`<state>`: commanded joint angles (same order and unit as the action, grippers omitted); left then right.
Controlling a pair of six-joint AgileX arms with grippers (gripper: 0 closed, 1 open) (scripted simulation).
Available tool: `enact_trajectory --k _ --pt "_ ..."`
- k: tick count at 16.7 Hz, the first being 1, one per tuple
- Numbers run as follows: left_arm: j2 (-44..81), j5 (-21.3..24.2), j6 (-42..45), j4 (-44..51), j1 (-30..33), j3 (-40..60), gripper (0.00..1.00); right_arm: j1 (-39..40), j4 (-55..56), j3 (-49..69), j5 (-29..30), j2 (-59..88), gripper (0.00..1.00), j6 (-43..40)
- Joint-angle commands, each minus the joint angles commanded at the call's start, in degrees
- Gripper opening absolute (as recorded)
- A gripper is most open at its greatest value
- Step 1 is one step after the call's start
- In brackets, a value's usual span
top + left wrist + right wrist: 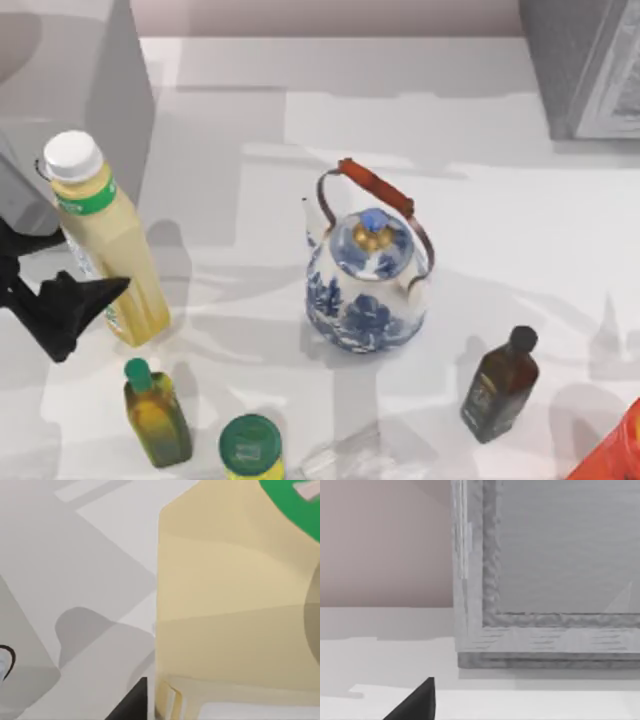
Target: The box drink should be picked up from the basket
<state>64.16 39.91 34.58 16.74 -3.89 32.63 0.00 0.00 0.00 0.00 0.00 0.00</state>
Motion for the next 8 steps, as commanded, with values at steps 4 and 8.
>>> enact_trajectory --k 4,8 --pt "0.0 0.0 0.0 0.0 0.0 0.0 1.0 0.0 0.0 0.0 0.0 0.0 1.0 0.0" --pt "0.0 0.0 0.0 0.0 0.0 0.0 1.0 0.0 0.0 0.0 0.0 0.0 1.0 0.0"
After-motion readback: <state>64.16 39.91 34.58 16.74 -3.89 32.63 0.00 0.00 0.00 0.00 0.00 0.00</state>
